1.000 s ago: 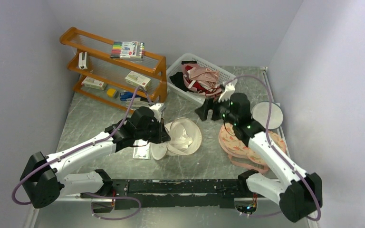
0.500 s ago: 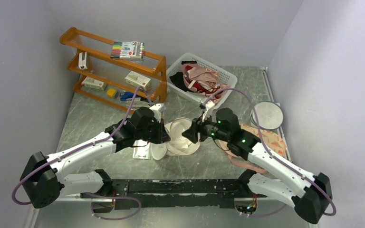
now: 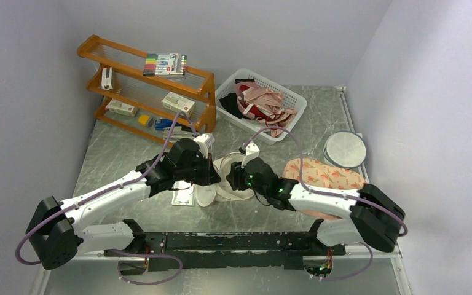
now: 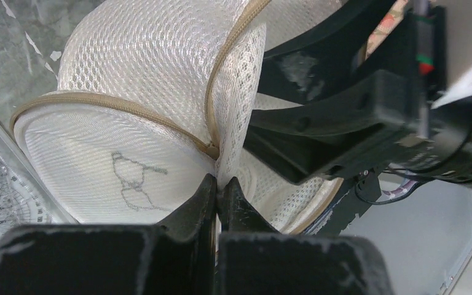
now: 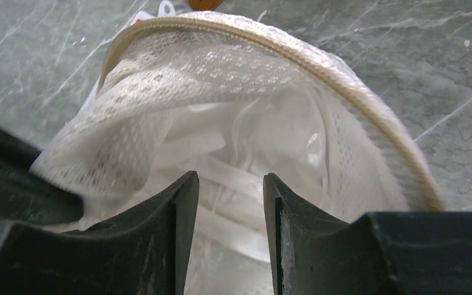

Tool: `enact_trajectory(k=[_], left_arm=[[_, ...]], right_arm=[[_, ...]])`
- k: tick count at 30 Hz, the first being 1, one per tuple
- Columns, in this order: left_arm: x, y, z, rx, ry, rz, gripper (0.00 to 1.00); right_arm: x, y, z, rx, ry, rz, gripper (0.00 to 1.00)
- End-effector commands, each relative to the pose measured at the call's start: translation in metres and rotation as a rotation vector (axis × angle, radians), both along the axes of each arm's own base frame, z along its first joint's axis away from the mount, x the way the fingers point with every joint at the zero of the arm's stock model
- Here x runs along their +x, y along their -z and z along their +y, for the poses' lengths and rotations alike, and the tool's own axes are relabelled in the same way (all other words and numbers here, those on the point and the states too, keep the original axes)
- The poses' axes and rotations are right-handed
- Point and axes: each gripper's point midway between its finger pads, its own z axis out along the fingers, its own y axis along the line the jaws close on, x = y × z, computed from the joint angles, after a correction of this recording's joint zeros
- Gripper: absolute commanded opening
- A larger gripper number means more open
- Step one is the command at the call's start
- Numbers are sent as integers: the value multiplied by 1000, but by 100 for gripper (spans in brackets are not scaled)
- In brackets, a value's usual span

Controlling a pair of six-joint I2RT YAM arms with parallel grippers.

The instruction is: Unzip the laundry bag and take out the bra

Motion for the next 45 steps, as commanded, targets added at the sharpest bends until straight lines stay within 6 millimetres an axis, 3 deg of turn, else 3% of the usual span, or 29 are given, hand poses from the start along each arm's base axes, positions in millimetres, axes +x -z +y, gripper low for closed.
enact_trajectory(k=[1,9,15,23,28,33,38,45], left_arm=[[3,-14,-12,-61,28,-22,7],[1,-14,-13,-72,26,-11,7],[1,-15,-13,-71,28,-9,7],[-2,-13,-13,-76,25,5,7],[-3,-13,-11,-72,19,5,7],[-2,-13,-7,-56,9,-5,7],[-1,-12,-7,-55,7,-9,7],[2,-8,-8,-48,7,-14,7]], right_arm=[[32,-19,12,140,186,-109,43],[52,-7,13,215,372,-107,43],[62,1,20,206,399,-122,43],[72,-3,30,208,399,-153,39],[74,0,33,176,387,-153,22],[62,-9,36,171,307,-130,0],[38,-26,36,196,182,-116,0],[2,0,14,121,49,-49,0]])
